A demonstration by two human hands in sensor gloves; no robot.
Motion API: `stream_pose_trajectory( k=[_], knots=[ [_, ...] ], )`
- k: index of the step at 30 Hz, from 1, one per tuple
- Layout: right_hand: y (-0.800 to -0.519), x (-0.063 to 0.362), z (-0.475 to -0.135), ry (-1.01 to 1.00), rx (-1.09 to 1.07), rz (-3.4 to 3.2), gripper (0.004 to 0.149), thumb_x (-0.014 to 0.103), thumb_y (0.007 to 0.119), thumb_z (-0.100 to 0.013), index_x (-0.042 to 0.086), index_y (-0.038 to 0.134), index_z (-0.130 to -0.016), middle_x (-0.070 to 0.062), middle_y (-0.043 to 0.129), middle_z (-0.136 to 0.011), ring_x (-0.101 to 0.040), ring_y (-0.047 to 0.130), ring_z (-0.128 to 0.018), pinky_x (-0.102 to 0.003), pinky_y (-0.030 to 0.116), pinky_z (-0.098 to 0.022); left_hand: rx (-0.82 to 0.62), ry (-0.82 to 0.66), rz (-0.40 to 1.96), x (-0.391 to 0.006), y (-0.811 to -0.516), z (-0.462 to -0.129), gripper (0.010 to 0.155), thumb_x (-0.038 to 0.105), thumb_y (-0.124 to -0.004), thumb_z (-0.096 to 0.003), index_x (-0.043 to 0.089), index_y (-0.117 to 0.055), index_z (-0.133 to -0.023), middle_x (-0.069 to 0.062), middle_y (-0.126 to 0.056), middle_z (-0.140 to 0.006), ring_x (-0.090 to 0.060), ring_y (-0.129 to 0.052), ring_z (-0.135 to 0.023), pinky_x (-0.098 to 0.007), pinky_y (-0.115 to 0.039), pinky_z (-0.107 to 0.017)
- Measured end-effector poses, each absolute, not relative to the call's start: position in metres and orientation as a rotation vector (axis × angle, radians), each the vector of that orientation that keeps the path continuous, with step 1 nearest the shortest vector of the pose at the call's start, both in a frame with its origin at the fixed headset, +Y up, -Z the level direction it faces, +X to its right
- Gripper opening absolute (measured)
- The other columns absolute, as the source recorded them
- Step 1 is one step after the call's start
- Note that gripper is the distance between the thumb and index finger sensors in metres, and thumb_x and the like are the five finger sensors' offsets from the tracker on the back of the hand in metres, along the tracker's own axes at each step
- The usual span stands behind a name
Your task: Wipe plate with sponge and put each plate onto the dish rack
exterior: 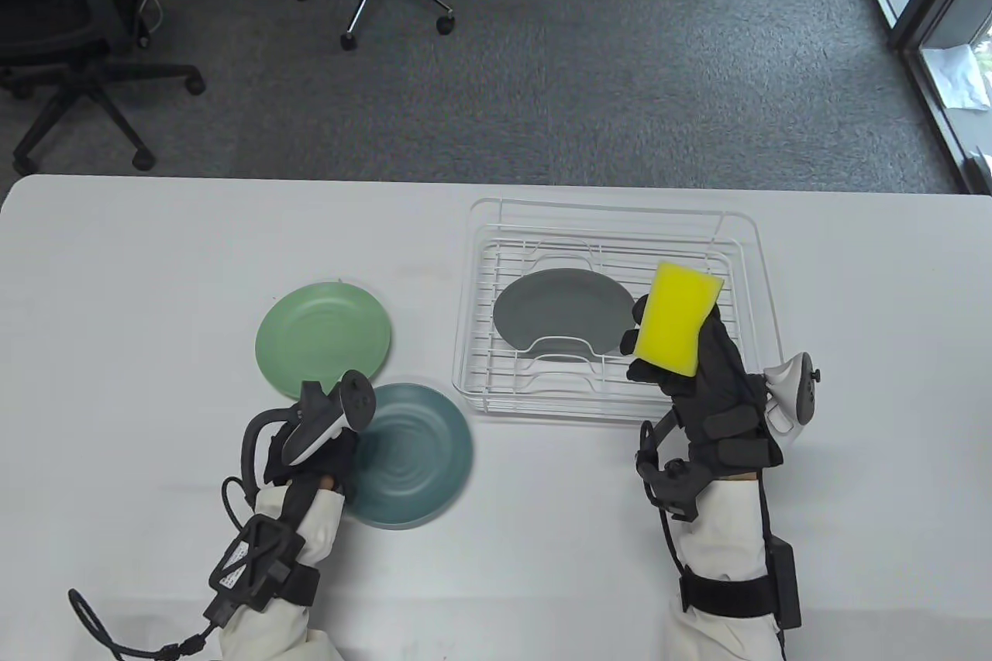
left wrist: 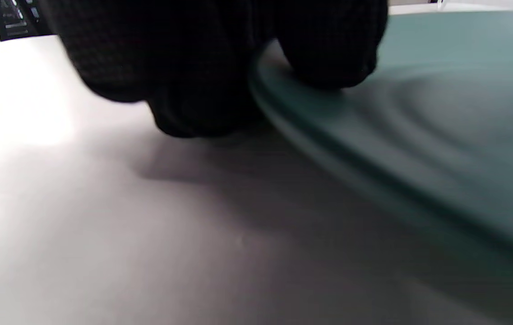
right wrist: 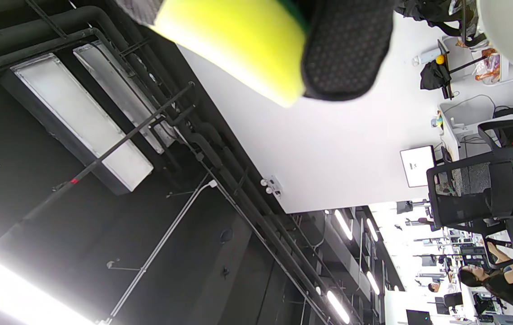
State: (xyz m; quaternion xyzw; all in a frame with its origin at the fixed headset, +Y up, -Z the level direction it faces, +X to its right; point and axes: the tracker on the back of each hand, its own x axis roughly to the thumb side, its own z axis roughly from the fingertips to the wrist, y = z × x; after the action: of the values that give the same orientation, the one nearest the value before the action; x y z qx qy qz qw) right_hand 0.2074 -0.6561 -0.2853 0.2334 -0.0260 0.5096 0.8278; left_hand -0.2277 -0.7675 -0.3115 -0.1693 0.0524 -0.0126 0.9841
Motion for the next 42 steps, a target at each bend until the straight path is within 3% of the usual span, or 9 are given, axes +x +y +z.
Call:
stream_pose_trajectory(
  k=[6, 12, 15, 23, 34, 38, 42],
  knots=[
    [-0.657, 0.207, -0.285, -0.051, 0.490, 1.089, 0.064, 0.042, 0.051, -0.071, 0.009, 0.026, -0.121, -0.032, 0.057, -0.108, -0.044, 0.073, -0.084, -0.042, 0.076, -0.060, -0.390, 0.108, 0.178, -0.242, -0.760, -0.314, 0.045, 0.036, -0.083, -0.0490, 0.012, -0.087, -0.087, -0.005, -0.098, -0.068, -0.018, -0.104, -0.050, -0.029, -0.092, -0.033],
    [-0.659, 0.205, -0.286, -0.036, 0.487, 1.098, 0.064, 0.042, 0.050, -0.071, 0.009, 0.026, -0.121, -0.032, 0.056, -0.108, -0.044, 0.073, -0.084, -0.042, 0.076, -0.060, -0.398, 0.053, 0.622, -0.267, -0.749, -0.313, 0.037, 0.031, -0.084, -0.0514, 0.015, -0.086, -0.085, -0.007, -0.098, -0.072, -0.022, -0.104, -0.052, -0.029, -0.093, -0.035],
    [-0.660, 0.203, -0.287, -0.028, 0.485, 1.106, 0.065, 0.042, 0.051, -0.071, 0.009, 0.026, -0.120, -0.032, 0.056, -0.108, -0.044, 0.073, -0.084, -0.042, 0.076, -0.060, -0.403, 0.054, 0.720, -0.276, -0.747, -0.312, 0.035, 0.029, -0.083, -0.0522, 0.014, -0.086, -0.084, -0.011, -0.099, -0.074, -0.024, -0.105, -0.052, -0.028, -0.093, -0.033],
    [-0.661, 0.200, -0.288, -0.020, 0.487, 1.113, 0.065, 0.042, 0.051, -0.071, 0.009, 0.026, -0.120, -0.032, 0.056, -0.108, -0.045, 0.073, -0.084, -0.043, 0.076, -0.060, -0.232, 0.110, 0.810, -0.294, -0.722, -0.304, 0.036, 0.027, -0.080, -0.0542, 0.010, -0.080, -0.086, -0.017, -0.098, -0.080, -0.028, -0.104, -0.051, -0.028, -0.092, -0.032],
    [-0.659, 0.194, -0.288, -0.008, 0.500, 1.154, 0.064, 0.042, 0.051, -0.071, 0.009, 0.026, -0.120, -0.032, 0.056, -0.108, -0.045, 0.073, -0.084, -0.043, 0.076, -0.060, 0.193, 0.124, 1.123, -0.289, -0.664, -0.286, 0.039, 0.029, -0.075, -0.0561, 0.004, -0.076, -0.087, -0.021, -0.097, -0.078, -0.025, -0.104, -0.048, -0.026, -0.092, -0.029],
    [-0.654, 0.186, -0.287, 0.002, 0.525, 1.202, 0.064, 0.042, 0.051, -0.071, 0.009, 0.026, -0.120, -0.032, 0.056, -0.108, -0.045, 0.073, -0.084, -0.043, 0.076, -0.060, 0.237, 0.090, 1.261, -0.272, -0.650, -0.285, 0.042, 0.028, -0.074, -0.0569, 0.001, -0.074, -0.089, -0.023, -0.096, -0.079, -0.027, -0.103, -0.050, -0.027, -0.092, -0.031],
    [-0.647, 0.176, -0.283, 0.013, 0.562, 1.252, 0.064, 0.042, 0.051, -0.071, 0.009, 0.026, -0.121, -0.032, 0.056, -0.108, -0.045, 0.073, -0.084, -0.043, 0.076, -0.060, 0.183, -0.011, 1.355, -0.249, -0.642, -0.289, 0.048, 0.028, -0.072, -0.0580, -0.004, -0.069, -0.094, -0.026, -0.093, -0.081, -0.030, -0.102, -0.053, -0.030, -0.091, -0.034]
  ],
)
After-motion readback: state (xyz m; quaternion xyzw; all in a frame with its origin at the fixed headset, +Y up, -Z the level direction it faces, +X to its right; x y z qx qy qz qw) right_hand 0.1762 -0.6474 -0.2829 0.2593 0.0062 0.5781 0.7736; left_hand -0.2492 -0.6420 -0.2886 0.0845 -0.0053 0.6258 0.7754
